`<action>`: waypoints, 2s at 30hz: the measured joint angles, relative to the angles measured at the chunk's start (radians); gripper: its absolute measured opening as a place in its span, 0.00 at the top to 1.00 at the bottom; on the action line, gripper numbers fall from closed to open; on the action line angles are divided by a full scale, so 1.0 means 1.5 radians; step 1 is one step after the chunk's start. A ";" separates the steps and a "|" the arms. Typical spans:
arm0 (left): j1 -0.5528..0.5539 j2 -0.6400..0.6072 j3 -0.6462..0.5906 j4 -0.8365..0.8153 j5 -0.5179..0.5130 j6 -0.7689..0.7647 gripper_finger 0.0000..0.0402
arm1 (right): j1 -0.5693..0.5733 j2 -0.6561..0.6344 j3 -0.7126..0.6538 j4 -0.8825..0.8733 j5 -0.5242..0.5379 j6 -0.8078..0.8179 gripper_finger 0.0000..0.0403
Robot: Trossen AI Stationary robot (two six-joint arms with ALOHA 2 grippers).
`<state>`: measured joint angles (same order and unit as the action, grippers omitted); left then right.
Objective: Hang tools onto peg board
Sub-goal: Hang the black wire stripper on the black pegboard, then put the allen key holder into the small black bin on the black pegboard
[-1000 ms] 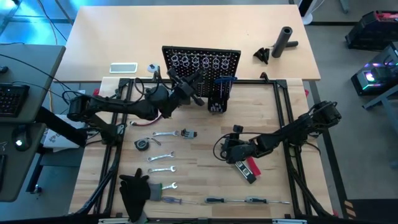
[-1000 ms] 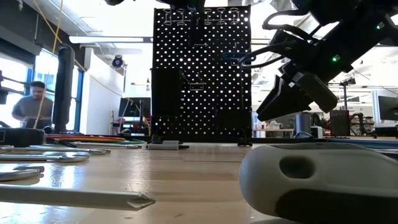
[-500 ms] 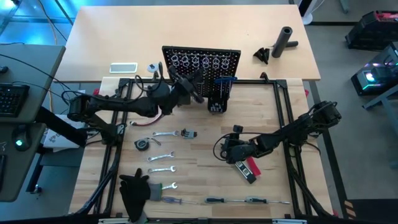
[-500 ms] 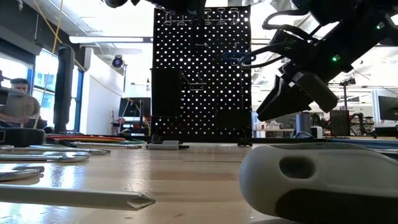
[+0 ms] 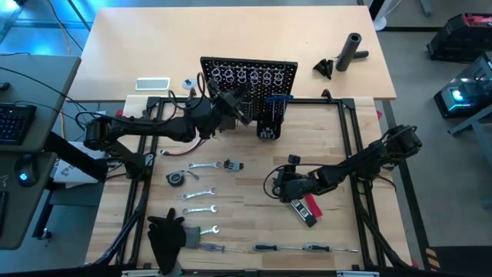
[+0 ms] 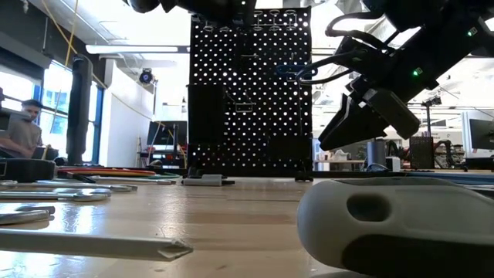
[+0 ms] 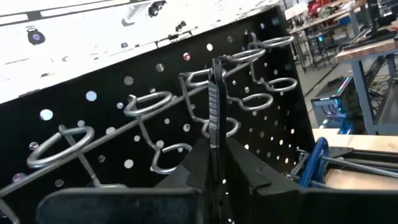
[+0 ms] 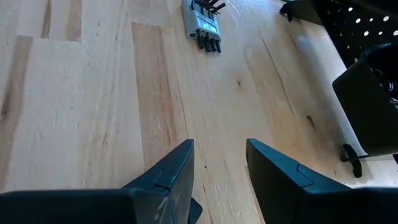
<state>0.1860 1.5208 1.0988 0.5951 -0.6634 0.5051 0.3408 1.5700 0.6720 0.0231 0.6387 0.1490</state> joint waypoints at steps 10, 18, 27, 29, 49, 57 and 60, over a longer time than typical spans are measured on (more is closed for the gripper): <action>0.025 0.000 0.001 -0.066 0.018 -0.067 0.92 | 0.000 0.000 0.000 0.000 0.000 0.000 0.65; 0.043 0.000 0.035 -0.175 0.047 -0.123 0.89 | 0.000 0.000 0.000 0.003 0.000 0.002 0.65; 0.048 -0.001 0.047 -0.212 0.042 -0.149 0.87 | 0.000 0.000 0.000 0.003 0.000 0.009 0.65; 0.048 -0.001 0.047 -0.220 0.035 -0.150 0.84 | 0.000 0.000 0.000 0.003 -0.002 0.011 0.65; 0.023 -0.046 0.047 -0.334 -0.017 -0.171 0.45 | 0.000 0.000 0.000 -0.003 -0.005 0.010 0.65; -0.003 -0.089 0.047 -0.462 -0.016 -0.232 0.45 | 0.000 0.000 0.000 -0.002 0.005 0.000 0.65; -0.017 -0.105 0.047 -0.492 -0.019 -0.243 0.45 | 0.000 0.000 0.000 -0.002 0.005 0.000 0.65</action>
<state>0.1611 1.3631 1.1694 -0.1436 -0.6911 0.1410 0.3411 1.5696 0.6720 0.0200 0.6464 0.1486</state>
